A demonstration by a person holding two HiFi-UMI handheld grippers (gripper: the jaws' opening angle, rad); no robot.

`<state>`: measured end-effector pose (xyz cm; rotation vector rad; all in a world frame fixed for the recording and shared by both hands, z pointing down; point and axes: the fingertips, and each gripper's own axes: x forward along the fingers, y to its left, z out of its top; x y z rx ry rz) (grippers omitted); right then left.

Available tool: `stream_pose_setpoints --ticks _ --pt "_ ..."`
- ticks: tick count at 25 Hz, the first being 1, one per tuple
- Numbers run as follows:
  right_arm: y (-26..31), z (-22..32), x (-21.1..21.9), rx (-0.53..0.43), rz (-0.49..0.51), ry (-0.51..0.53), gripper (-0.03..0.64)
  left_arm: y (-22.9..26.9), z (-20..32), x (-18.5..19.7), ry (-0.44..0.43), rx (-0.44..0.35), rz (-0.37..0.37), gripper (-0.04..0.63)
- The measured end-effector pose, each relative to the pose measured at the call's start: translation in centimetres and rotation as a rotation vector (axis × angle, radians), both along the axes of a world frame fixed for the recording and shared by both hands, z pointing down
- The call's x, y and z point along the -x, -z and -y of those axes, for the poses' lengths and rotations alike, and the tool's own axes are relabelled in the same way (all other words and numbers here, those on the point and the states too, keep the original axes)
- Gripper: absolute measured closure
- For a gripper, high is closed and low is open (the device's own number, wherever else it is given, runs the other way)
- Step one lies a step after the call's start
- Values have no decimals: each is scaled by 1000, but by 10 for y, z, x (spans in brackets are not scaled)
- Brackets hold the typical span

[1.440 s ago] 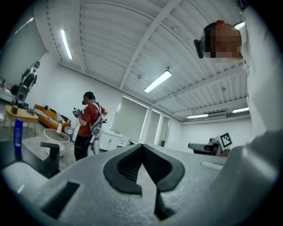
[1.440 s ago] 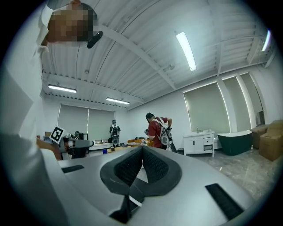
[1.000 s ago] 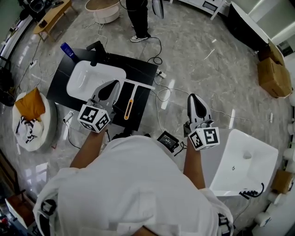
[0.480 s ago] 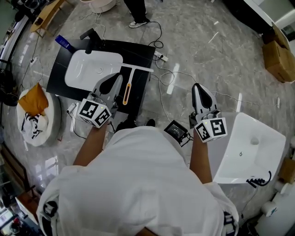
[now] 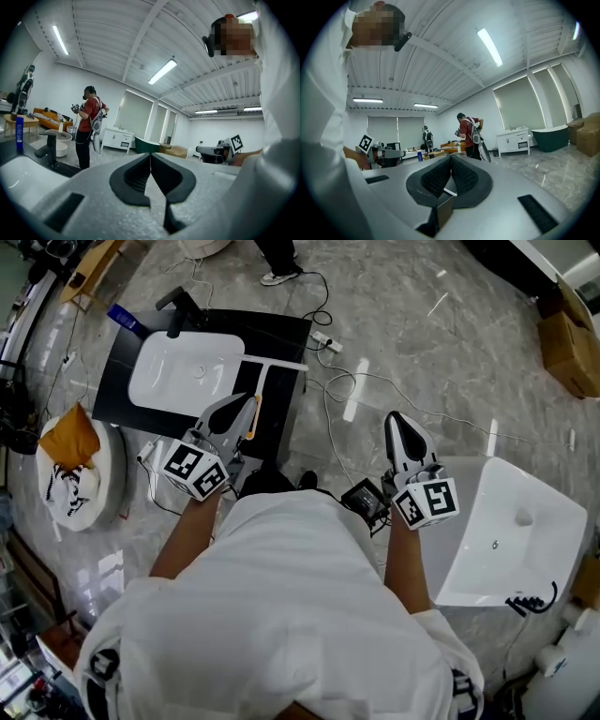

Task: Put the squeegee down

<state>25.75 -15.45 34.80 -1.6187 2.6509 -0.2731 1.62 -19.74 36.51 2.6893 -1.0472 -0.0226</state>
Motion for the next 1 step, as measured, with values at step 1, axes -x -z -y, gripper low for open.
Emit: stream_pose_setpoints --ticks 1 --pt "-3 -2 -1 7 7 -5 603 -1 -3 -1 -9 10 -7 578"
